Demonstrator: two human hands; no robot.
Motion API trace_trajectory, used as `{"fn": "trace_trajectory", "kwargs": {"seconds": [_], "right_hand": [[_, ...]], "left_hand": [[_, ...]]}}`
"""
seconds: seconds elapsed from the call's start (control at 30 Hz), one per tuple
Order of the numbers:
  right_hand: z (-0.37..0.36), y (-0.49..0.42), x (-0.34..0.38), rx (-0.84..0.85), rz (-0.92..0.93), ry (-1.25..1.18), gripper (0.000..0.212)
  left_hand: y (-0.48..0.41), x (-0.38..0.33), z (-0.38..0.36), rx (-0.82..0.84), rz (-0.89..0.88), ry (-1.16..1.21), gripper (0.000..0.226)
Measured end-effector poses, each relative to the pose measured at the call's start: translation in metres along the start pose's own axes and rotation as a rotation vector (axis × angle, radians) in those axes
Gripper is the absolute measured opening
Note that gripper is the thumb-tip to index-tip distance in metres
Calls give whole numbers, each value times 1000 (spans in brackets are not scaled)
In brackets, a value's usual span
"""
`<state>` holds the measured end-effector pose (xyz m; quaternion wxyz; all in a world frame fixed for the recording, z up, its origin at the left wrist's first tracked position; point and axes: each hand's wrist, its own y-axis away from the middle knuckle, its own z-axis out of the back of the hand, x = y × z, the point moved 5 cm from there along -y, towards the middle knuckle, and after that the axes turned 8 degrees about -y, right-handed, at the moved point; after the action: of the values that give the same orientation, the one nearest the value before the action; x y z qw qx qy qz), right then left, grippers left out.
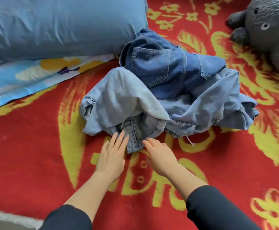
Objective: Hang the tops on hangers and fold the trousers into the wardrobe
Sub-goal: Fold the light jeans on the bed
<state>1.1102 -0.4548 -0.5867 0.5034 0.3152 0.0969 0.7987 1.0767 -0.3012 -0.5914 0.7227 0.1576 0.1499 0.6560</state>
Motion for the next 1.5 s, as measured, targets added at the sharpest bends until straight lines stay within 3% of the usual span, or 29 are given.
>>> {"fn": "trace_trajectory", "kwargs": {"seconds": [0.1,0.23,0.3,0.37,0.43,0.47,0.53,0.63,0.87,0.97,1.03,1.13,1.23,1.3,1.4,1.5], "right_hand": [[-22,-28,-4,-9,56,62,67],[-45,-48,-29,6,-47,41,80],[-44,-55,-34,-43,-73,32,70],[-36,-61,-30,-154,-62,-12,46],[-23,-63,-29,-256,-143,-259,16],[-17,-62,-29,-261,-202,-433,14],[1,-54,-26,-241,-261,-653,23],[42,-25,-12,-206,-203,-715,30],[106,69,50,-56,-155,-1089,40],[137,108,76,-77,-152,-1102,41],[161,132,83,-135,-144,-1116,38],[194,174,88,-190,-114,-1067,29],[213,215,80,-185,-141,-1138,51],[222,243,73,-161,-91,-1222,44],[234,289,58,-85,-18,-1229,34],[241,340,26,-169,-31,-1029,27]], "left_hand": [[-25,5,-30,24,-91,-97,85],[-40,5,-47,32,-82,76,82],[-43,3,-46,16,-64,174,81],[-42,5,-42,17,-35,305,82],[-41,5,-36,20,-2,470,85],[-40,5,-31,13,11,545,88],[-34,7,-17,-34,39,641,96],[-22,16,2,-76,116,699,101],[25,0,38,-57,103,977,80],[65,-9,54,-215,131,965,45],[95,-13,59,-237,173,1002,23],[129,-17,62,-111,227,864,46],[158,-33,58,88,212,543,22],[178,-48,48,224,171,467,22],[199,-73,47,193,188,607,15],[211,-94,63,60,243,747,29]]}}
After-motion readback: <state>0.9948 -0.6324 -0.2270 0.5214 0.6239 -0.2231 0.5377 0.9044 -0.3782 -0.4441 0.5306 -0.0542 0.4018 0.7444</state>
